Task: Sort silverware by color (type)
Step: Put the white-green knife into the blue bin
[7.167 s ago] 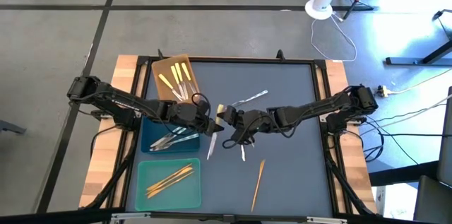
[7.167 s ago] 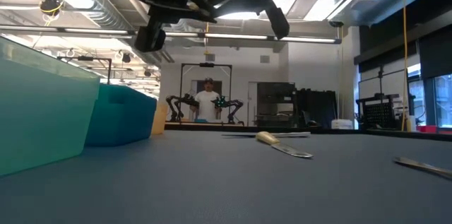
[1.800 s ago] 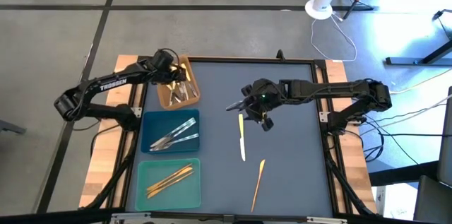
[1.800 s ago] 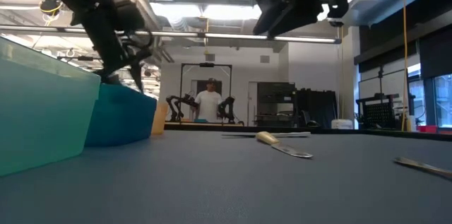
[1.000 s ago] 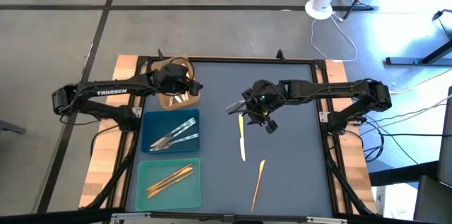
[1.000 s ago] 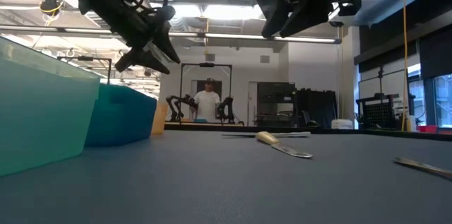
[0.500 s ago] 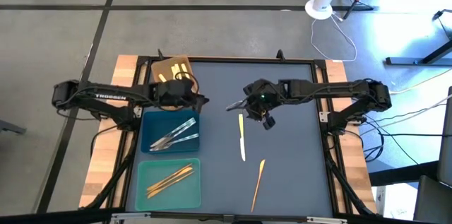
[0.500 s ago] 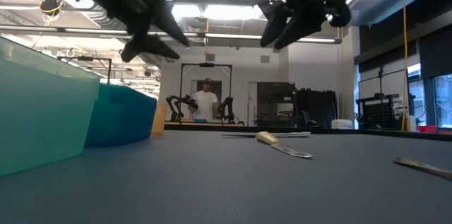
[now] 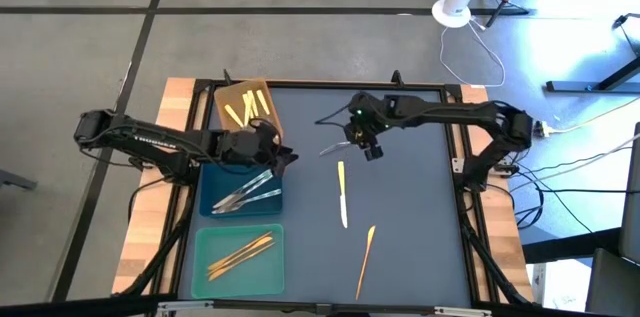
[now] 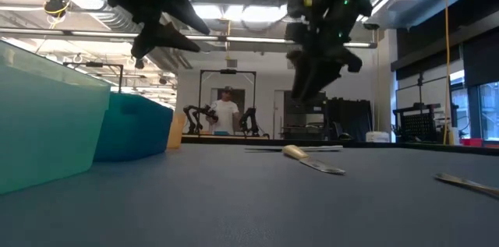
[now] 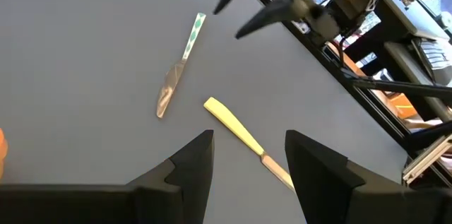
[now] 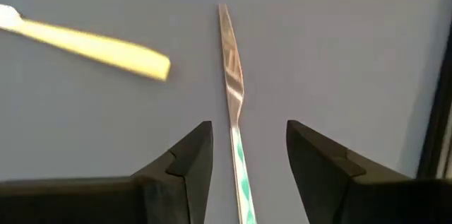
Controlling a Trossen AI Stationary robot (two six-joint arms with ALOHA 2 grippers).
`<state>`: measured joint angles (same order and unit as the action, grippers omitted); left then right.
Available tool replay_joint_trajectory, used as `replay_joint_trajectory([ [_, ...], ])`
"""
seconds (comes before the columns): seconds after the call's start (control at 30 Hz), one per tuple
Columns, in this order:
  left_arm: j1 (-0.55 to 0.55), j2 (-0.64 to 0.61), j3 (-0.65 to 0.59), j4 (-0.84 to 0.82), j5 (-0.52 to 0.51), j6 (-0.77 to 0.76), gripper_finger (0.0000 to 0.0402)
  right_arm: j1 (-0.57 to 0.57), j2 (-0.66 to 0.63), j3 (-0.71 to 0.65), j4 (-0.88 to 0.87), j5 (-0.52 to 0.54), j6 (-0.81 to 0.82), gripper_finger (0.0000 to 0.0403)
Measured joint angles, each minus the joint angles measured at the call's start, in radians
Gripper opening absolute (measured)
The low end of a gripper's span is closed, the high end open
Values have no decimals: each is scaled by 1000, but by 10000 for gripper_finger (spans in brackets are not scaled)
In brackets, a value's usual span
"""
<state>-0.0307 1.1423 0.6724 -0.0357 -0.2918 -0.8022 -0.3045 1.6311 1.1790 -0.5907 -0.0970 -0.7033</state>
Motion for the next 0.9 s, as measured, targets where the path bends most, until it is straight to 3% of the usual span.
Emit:
replay_joint_trajectory([
  [0.43,-56,0,0,0,-16,-1,170,-148,116,0,-73,0,0,168],
  [0.9,-82,0,0,0,-65,-1,170,-174,135,-78,-40,-2,-19,168],
])
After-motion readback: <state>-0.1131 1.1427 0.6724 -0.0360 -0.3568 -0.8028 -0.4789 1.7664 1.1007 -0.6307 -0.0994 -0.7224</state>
